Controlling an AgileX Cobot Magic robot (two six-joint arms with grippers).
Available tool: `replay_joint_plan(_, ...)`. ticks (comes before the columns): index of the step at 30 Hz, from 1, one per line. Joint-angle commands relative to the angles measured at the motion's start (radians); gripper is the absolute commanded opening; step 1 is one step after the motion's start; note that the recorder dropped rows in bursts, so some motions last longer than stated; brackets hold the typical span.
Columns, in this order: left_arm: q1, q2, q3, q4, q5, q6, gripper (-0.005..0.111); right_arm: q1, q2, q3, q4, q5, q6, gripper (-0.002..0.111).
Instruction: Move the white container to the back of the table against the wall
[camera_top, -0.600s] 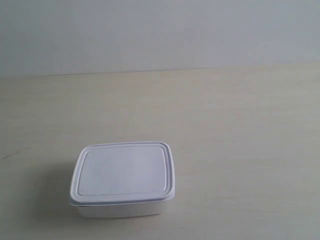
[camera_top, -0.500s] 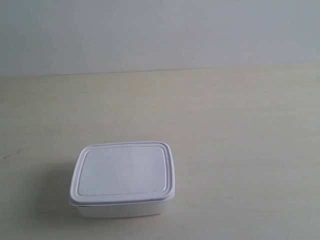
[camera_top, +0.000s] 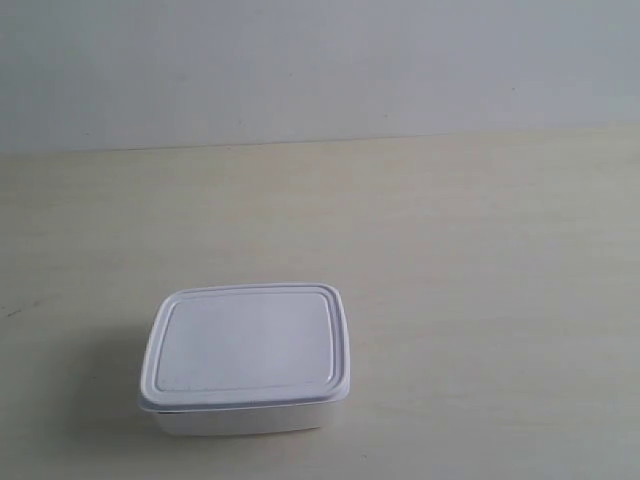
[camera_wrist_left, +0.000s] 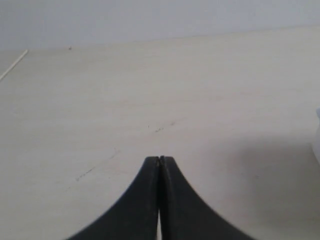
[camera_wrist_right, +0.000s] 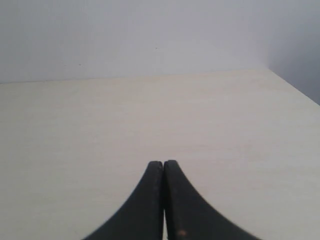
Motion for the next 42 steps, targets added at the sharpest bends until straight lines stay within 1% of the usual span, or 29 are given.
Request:
replay_joint_plan(1, 0.002, 0.112, -0.040, -0.008, -0.021, 0.005, 0.000, -0.004, 0.087, -0.063, 0.003, -0.001, -0.004, 0.000)
replay_joint_plan(4, 0.002, 0.175, -0.092, -0.008, 0.000, 0.005, 0.000, -0.004, 0.171, -0.133, 0.003, -0.001, -0.004, 0.000)
replay_joint_plan(15, 0.002, 0.458, -0.285, -0.008, 0.000, 0.005, 0.000, -0.004, 0.523, -0.407, 0.003, -0.003, -0.004, 0.000)
replay_joint_plan(19, 0.002, 0.526, -0.338, -0.008, 0.000, 0.005, 0.000, -0.004, 0.615, -0.488, 0.003, -0.006, -0.004, 0.000)
replay_joint_plan(25, 0.002, 0.578, -0.387, -0.006, -0.002, 0.005, 0.000, -0.004, 0.702, -0.583, 0.003, -0.008, -0.004, 0.000)
replay_joint_plan(42, 0.002, 0.582, -0.387, -0.006, 0.000, 0.005, 0.000, -0.004, 0.695, -0.591, 0.003, -0.021, -0.004, 0.000)
